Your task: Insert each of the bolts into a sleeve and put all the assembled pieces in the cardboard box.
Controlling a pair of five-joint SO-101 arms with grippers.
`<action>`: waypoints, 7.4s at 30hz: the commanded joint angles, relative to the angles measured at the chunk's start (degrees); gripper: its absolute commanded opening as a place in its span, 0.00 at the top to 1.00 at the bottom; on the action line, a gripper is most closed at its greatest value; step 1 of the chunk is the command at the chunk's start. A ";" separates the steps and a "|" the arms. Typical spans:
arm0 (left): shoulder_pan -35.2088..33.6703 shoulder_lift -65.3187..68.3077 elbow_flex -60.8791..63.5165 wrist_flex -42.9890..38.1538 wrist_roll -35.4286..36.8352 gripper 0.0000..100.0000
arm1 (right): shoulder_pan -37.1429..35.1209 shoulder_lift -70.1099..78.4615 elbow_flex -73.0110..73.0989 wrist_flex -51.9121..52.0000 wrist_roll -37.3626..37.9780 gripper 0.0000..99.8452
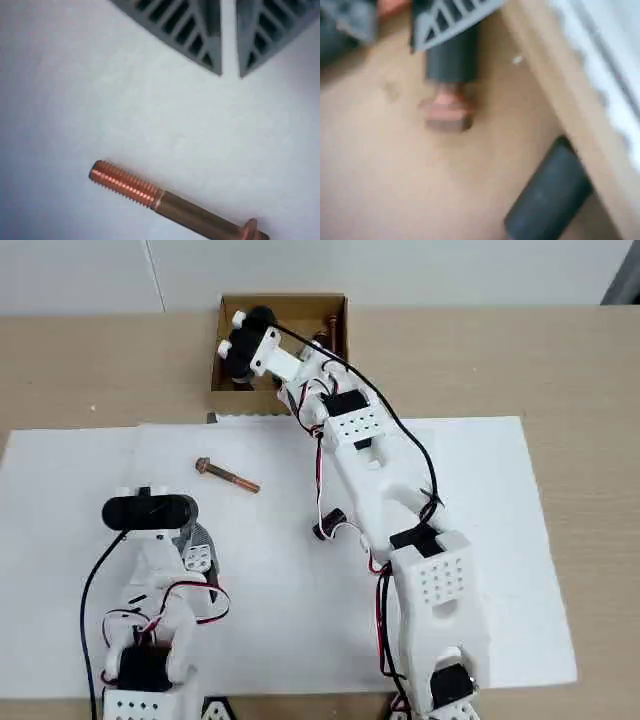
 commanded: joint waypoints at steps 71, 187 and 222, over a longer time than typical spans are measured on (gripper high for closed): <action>-0.35 -0.62 -0.13 -1.23 0.00 0.99 | -5.14 -40.40 43.34 36.88 -71.74 0.80; -1.23 145.67 -132.35 39.30 36.04 0.87 | 6.29 -109.76 67.52 55.78 -61.36 1.00; 15.38 98.02 -117.14 42.81 19.96 0.99 | 6.11 -130.95 69.01 55.08 -40.88 1.00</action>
